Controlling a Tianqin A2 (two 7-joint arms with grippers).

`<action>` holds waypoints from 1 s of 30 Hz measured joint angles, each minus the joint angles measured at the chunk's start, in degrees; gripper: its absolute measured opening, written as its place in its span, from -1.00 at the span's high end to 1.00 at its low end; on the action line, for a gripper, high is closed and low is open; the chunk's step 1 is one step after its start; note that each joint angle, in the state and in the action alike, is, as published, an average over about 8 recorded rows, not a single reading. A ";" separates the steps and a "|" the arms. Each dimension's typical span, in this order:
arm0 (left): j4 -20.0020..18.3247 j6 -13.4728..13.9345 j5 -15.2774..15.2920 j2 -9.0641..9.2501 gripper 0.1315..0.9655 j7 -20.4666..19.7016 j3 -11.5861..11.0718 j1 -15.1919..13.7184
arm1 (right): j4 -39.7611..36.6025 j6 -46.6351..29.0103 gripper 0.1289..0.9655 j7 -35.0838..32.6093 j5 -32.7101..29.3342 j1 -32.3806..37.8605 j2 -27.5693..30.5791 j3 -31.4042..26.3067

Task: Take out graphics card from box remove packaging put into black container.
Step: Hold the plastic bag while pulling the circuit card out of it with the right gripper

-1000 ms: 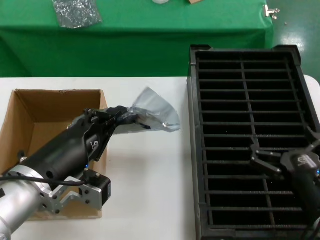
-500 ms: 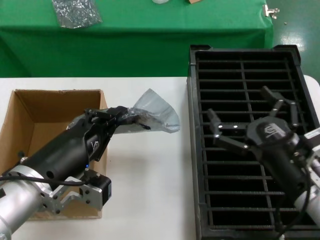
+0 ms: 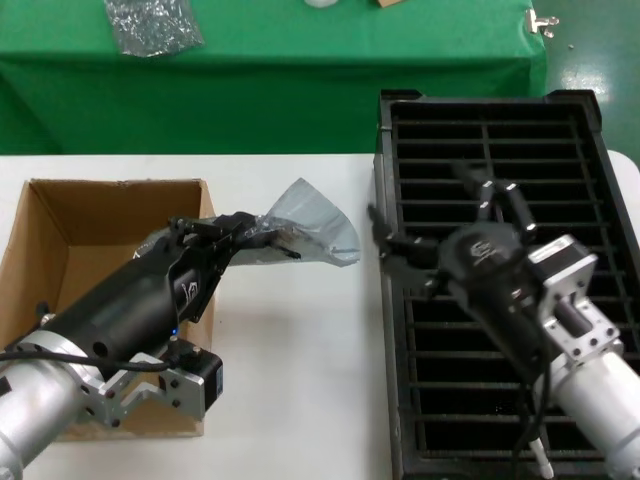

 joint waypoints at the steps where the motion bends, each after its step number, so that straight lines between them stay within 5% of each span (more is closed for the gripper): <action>1: 0.00 0.00 0.00 0.00 0.98 0.00 0.00 0.00 | 0.08 -1.14 -0.57 1.13 -2.30 -0.14 -0.83 0.48; 6: 0.00 0.00 0.00 0.00 0.98 0.00 0.00 0.00 | 0.48 -6.92 -0.33 5.01 -9.98 -0.49 -3.13 1.10; 11: 0.00 0.00 0.00 0.00 0.98 0.00 0.00 0.00 | 0.02 -10.78 -0.07 5.60 -10.92 0.58 -2.19 0.15; 24: 0.00 0.00 0.00 0.00 0.98 0.00 0.00 0.00 | -1.14 -16.70 0.62 -0.42 -1.29 4.07 6.18 -0.63; 30: 0.00 0.00 0.00 0.00 0.98 0.00 0.00 0.00 | -2.13 -19.74 0.78 -4.00 3.68 6.30 8.54 -1.86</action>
